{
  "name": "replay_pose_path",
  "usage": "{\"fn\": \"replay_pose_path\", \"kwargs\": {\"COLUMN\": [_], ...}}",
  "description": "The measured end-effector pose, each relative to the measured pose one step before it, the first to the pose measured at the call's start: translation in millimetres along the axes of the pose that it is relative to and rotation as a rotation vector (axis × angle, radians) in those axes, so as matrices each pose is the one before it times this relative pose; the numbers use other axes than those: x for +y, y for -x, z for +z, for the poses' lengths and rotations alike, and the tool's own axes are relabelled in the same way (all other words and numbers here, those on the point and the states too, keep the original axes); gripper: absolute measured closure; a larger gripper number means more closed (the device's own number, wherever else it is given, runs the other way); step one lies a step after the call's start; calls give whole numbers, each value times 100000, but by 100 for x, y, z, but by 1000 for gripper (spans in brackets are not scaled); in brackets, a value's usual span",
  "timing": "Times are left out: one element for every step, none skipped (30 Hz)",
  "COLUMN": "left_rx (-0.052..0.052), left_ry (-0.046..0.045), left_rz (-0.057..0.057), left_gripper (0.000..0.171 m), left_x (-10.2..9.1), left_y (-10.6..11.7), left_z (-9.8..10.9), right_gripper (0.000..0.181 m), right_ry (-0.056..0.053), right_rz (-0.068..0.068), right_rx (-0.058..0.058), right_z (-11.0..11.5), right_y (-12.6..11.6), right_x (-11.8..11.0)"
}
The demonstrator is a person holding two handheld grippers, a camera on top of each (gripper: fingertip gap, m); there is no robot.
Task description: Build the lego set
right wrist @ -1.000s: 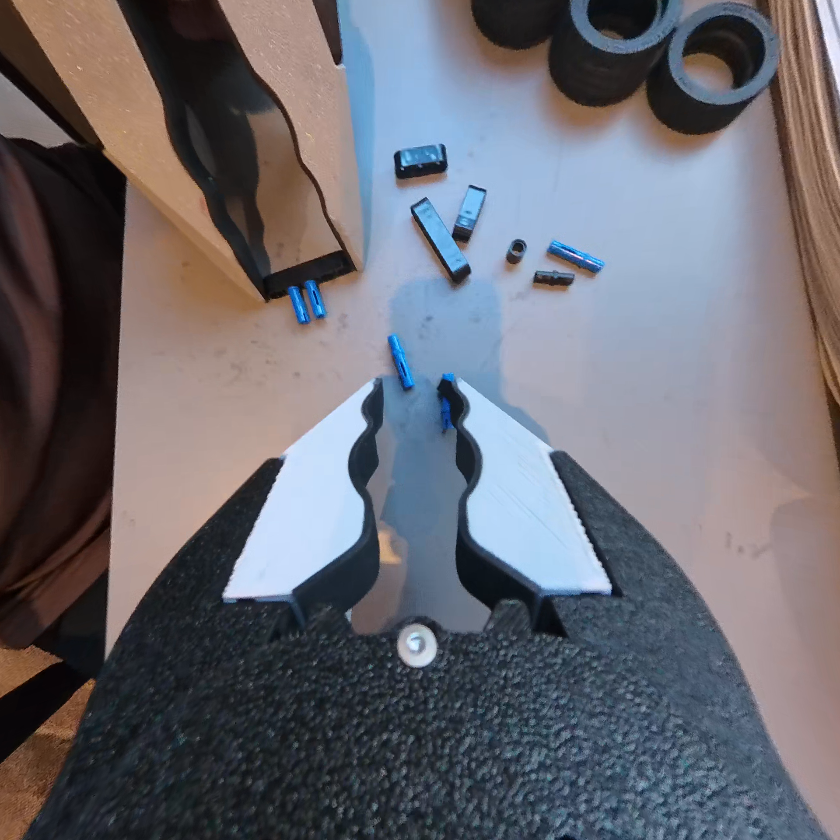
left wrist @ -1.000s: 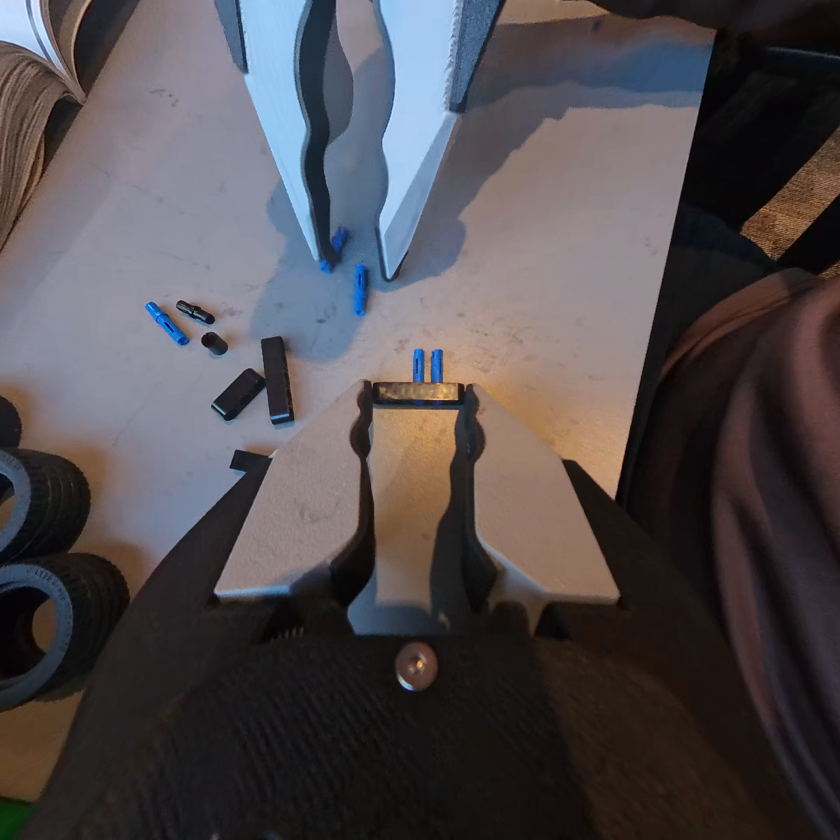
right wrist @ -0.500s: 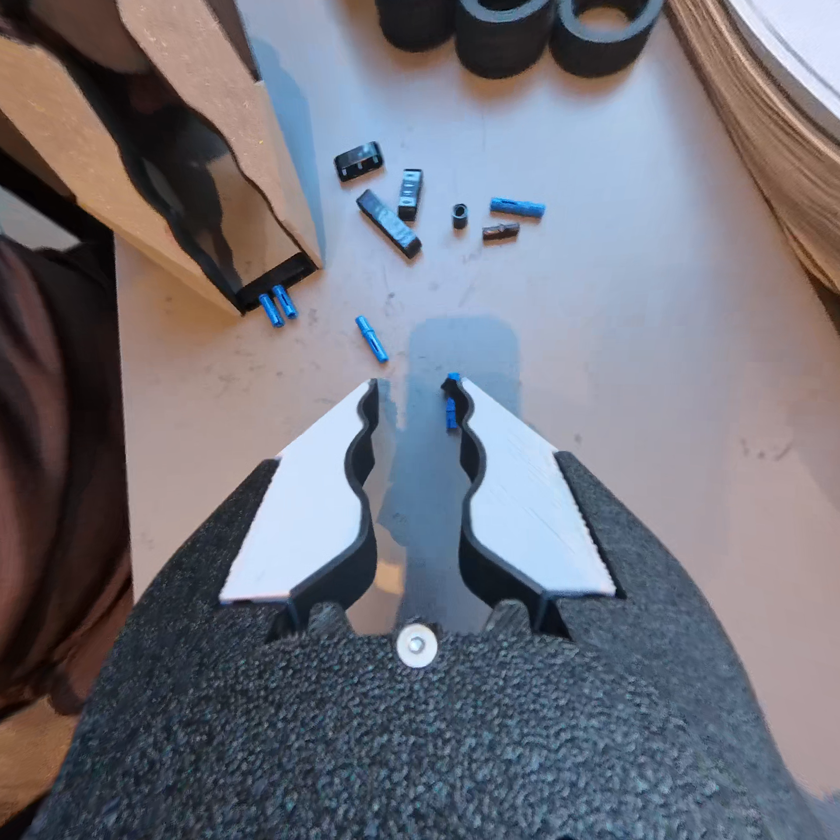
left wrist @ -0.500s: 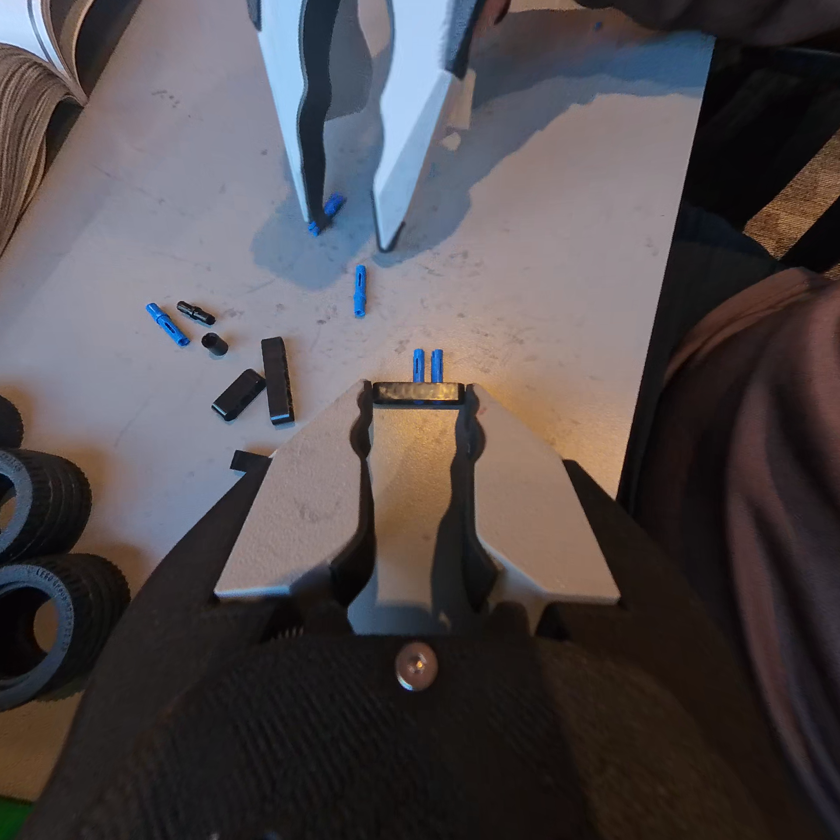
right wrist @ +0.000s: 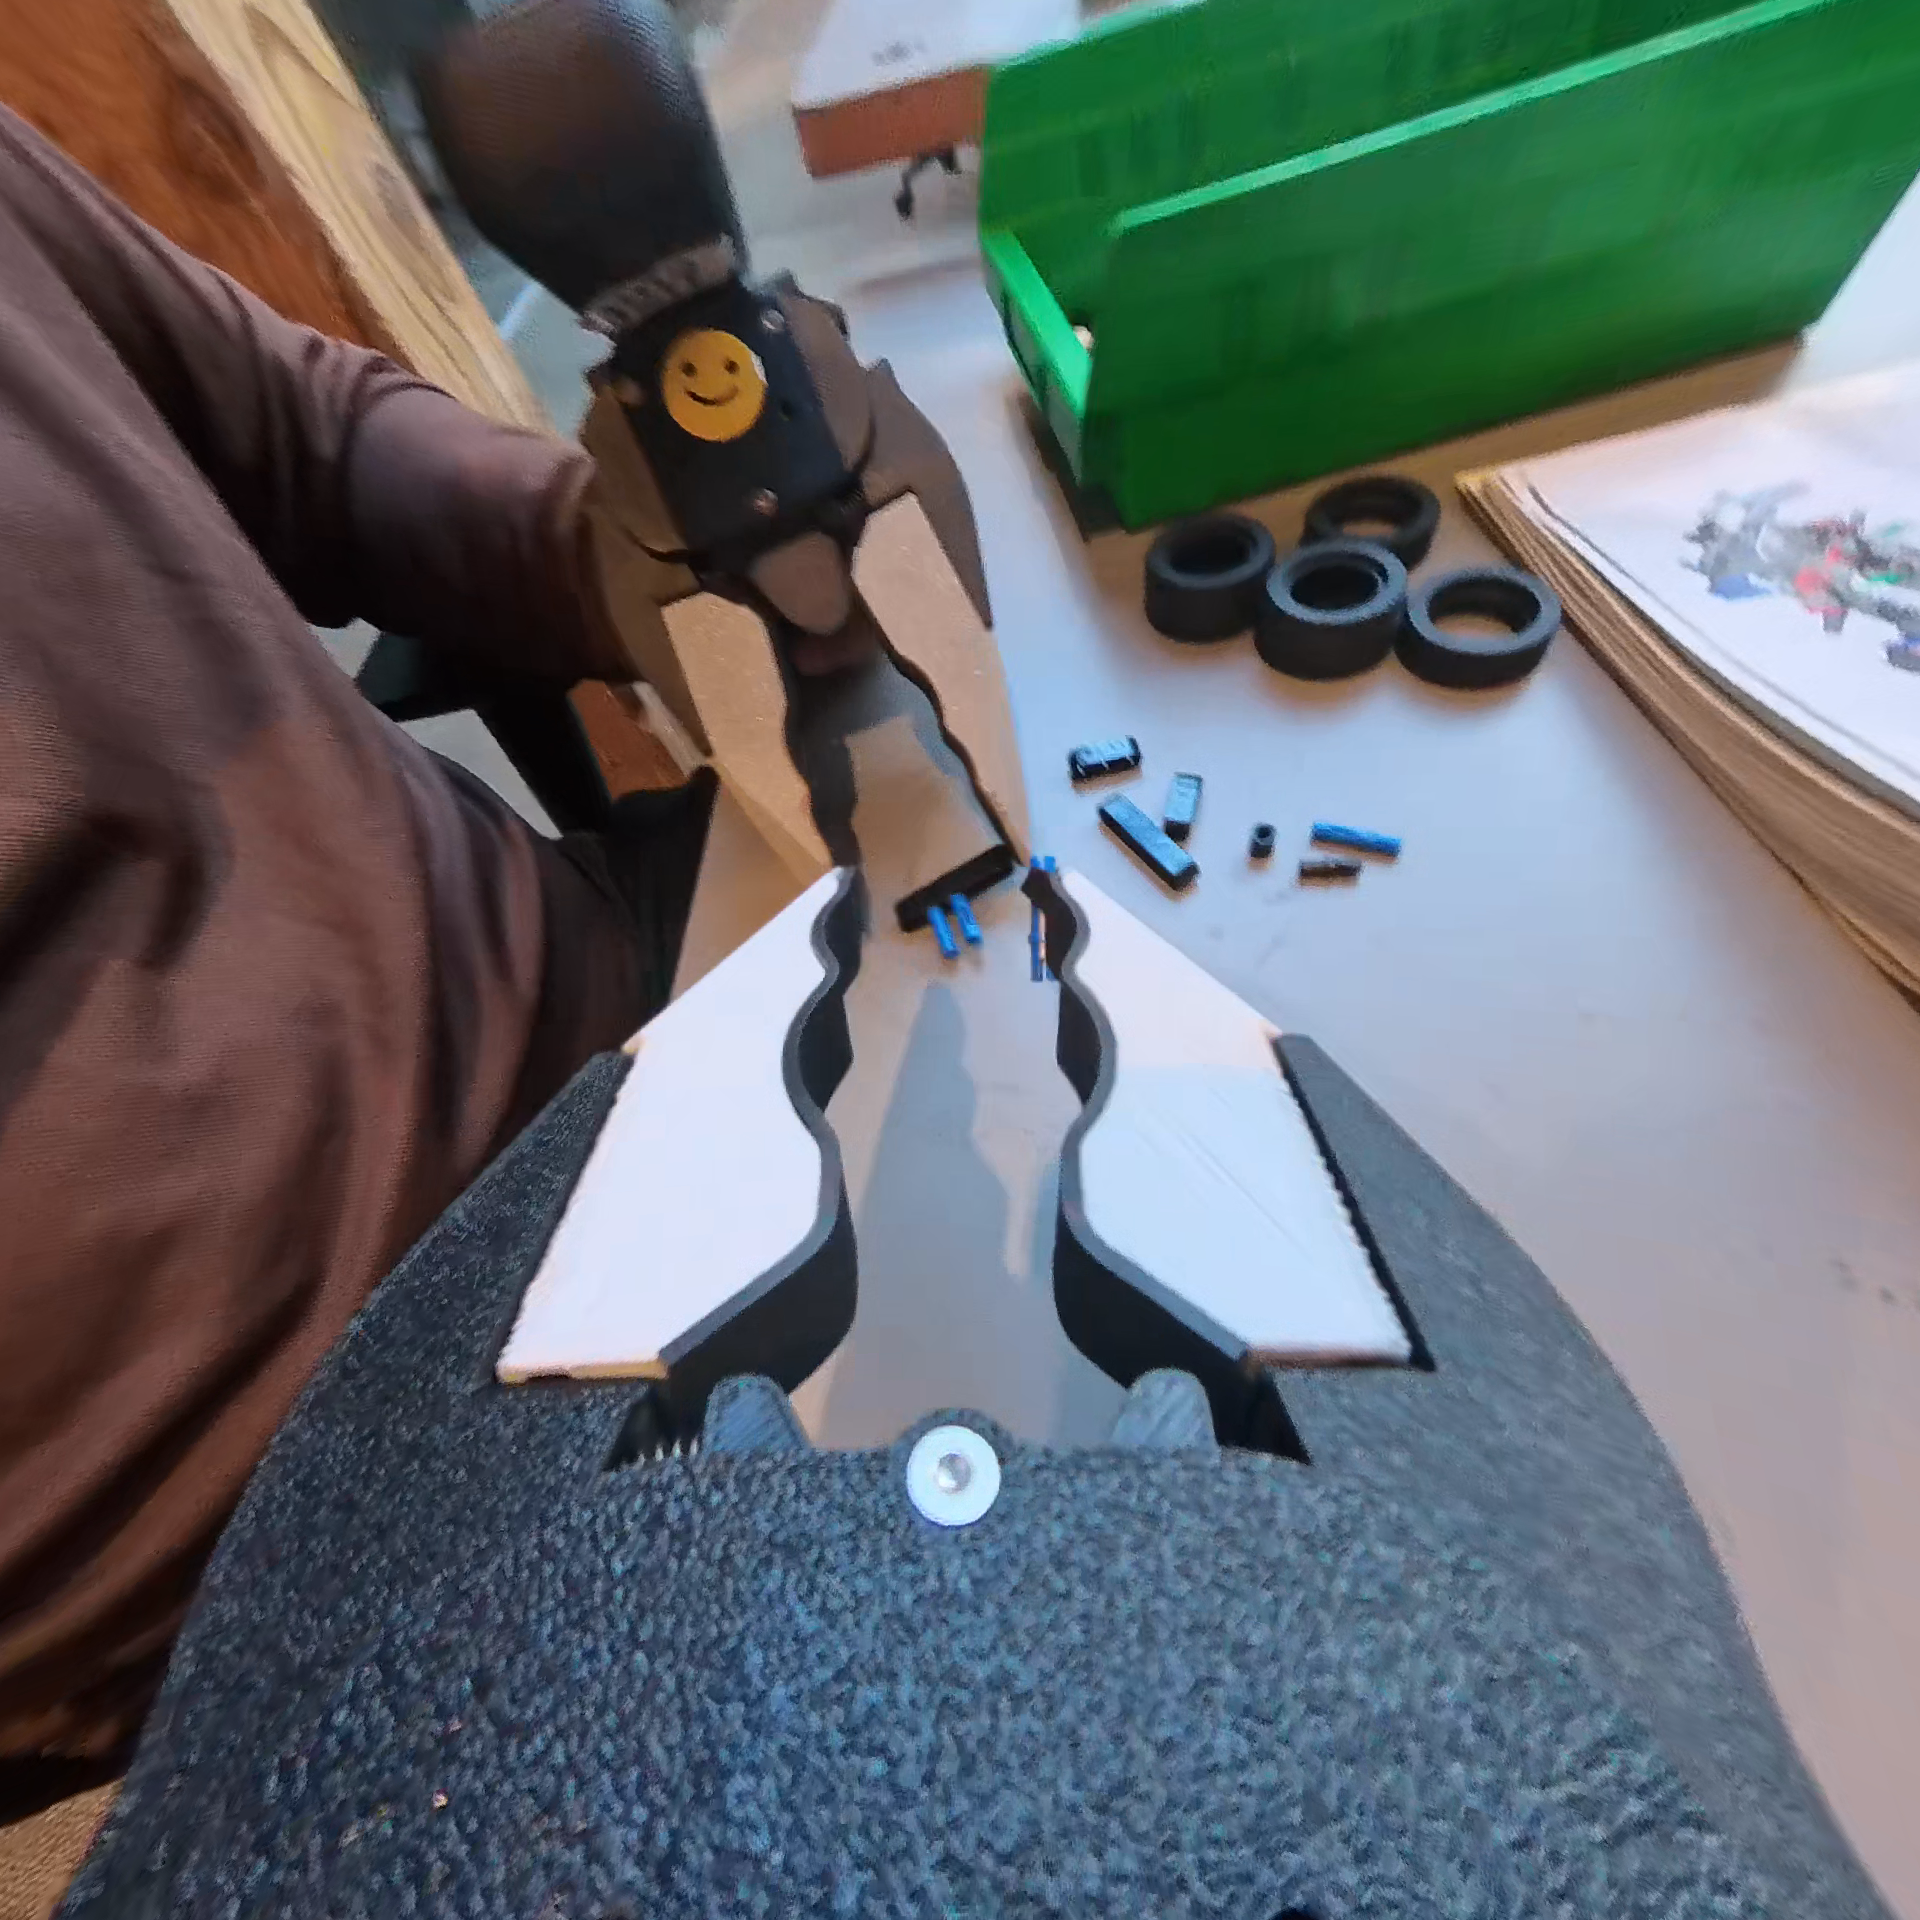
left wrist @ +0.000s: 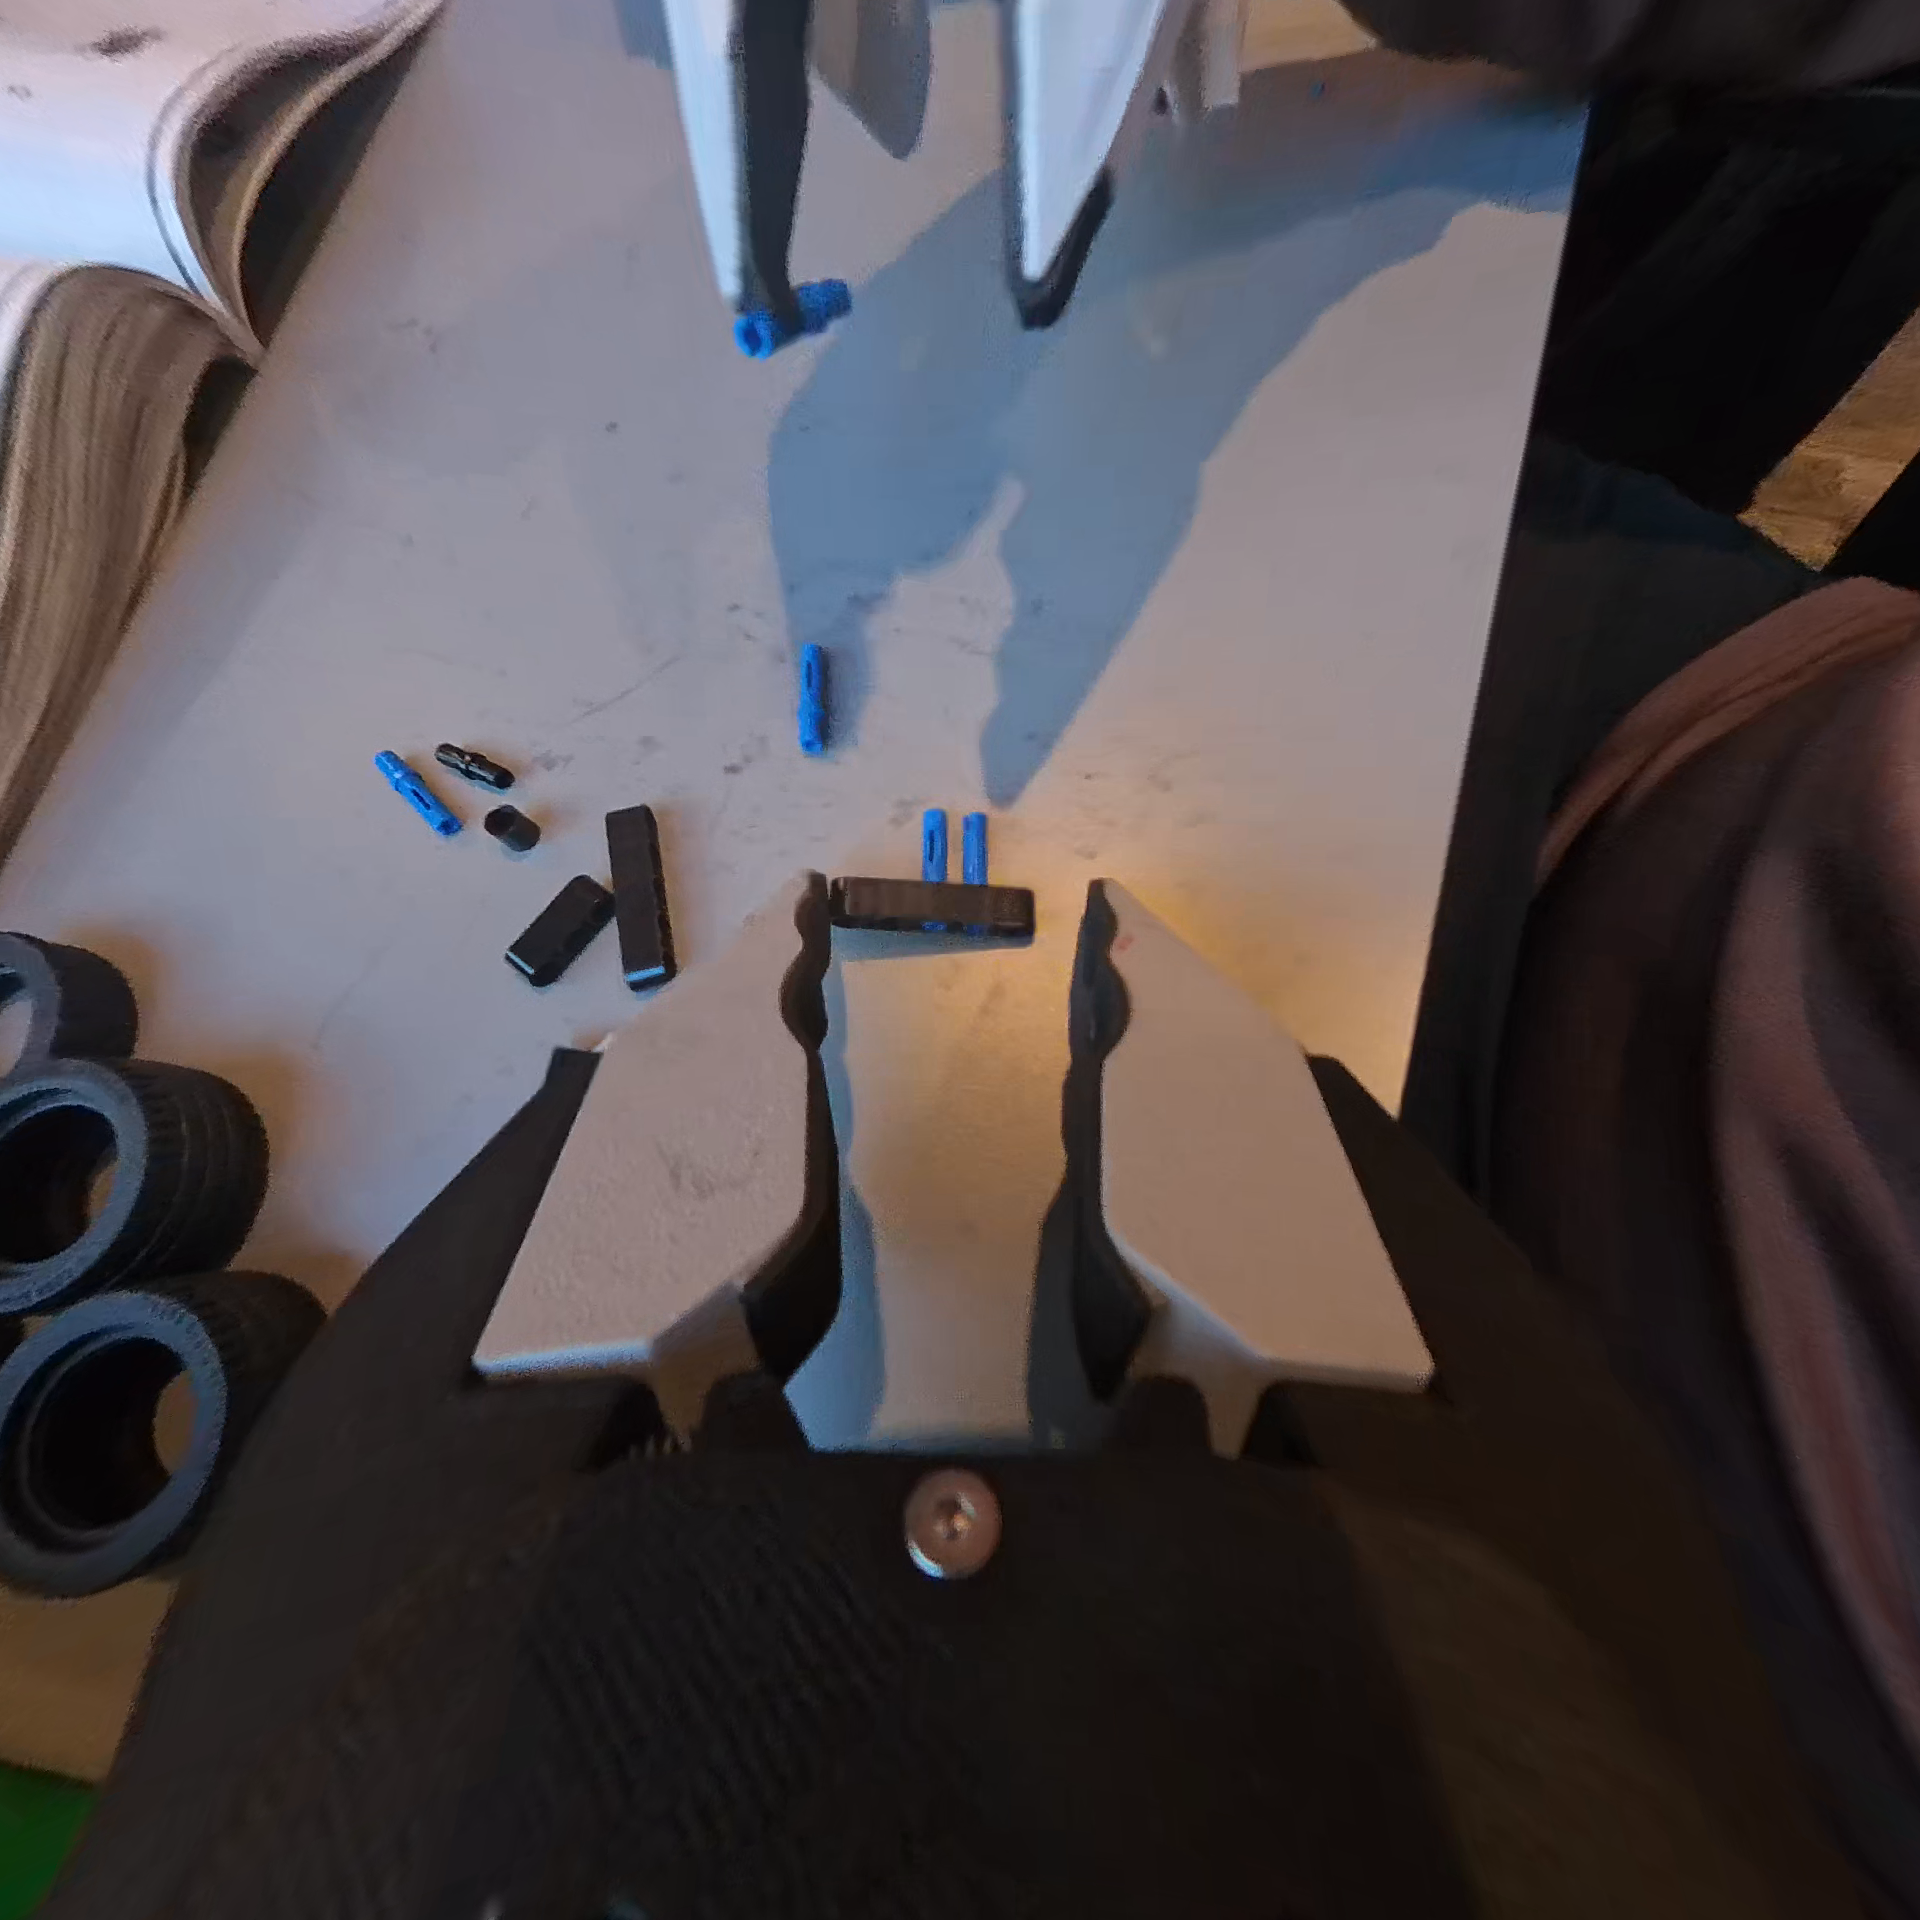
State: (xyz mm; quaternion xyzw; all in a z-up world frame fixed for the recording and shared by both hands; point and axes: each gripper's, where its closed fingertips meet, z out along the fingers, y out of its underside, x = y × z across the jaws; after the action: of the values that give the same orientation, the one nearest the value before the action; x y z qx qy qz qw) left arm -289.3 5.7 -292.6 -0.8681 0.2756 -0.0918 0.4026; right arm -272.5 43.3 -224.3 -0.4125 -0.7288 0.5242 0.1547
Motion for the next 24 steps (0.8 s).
{"fn": "replay_pose_path", "kwargs": {"left_rx": [-996,-396,145,-297,-531,-449,6,734,874,1312,1792,1904,1737,1673,988,940,710,456,945,1248,554,-306,-140,1272], "left_ry": [-1764,-1801,-1904,-1739,-2002,-2512,-2544,-2128,-1946,-2342,-3021,-3425,-3364,-2666,-2213,-1765,-1986,-2582,-2852,-2759,-2248,-1670,-1452,-1646], "left_rz": [-28,-199,-241,-464,-441,-441,-544,-730,-1108,-1519,-1739,-1741,-1674,-1408,-1314,-1128,-1139,-1300,-1375,-1572,-1691,-1801,-1766,-1664], "left_gripper": [125,125,125,126,127,129,132,135,137,139,141,142,143,146,147,148,150,151,154,156,158,158,159,159], "left_x": [-233,-256,-268,-275,-383,-491,-533,-477,-441,-541,-688,-801,-811,-681,-553,-389,-355,-393,-402,-373,-294,-201,-162,-198], "left_y": [115,63,23,121,162,144,65,-48,-86,-156,-259,-300,-298,-301,-202,-184,-152,-85,-133,-161,-16,153,162,-44], "left_z": [-202,-227,-259,-283,-313,-343,-303,-214,-139,-68,-7,53,106,143,178,144,70,-46,-125,-172,-193,-190,-168,-145], "right_gripper": [146,146,146,147,148,148,149,149,149,149,150,151,151,151,151,151,151,151,151,151,151,151,151,151], "right_ry": [-2140,-1726,-1739,-2183,-2789,-2788,-2230,-1465,-850,-1013,-1936,-2689,-2698,-1961,-981,-451,-163,-305,-716,-692,-239,250,571,632], "right_rz": [-1486,-1586,-2124,-2587,-2360,-1670,-1204,-939,-612,-385,-278,-24,162,100,-270,-707,-721,-418,-80,173,238,55,-163,-252], "right_rx": [-1897,-1560,-779,-406,-468,-374,-488,-406,140,43,-814,-1166,-1302,-1358,-661,164,274,203,222,22,17,306,399,432], "right_z": [-61,-43,-34,-11,-19,-11,22,59,91,136,168,222,284,337,350,301,246,193,148,123,115,126,139,133], "right_y": [566,508,390,350,344,263,216,140,31,40,212,273,298,297,190,73,50,33,32,32,26,-17,-25,-33], "right_x": [-349,-306,-313,-354,-432,-443,-374,-251,-138,-171,-310,-438,-469,-376,-261,-200,-157,-144,-145,-72,29,125,158,146]}}
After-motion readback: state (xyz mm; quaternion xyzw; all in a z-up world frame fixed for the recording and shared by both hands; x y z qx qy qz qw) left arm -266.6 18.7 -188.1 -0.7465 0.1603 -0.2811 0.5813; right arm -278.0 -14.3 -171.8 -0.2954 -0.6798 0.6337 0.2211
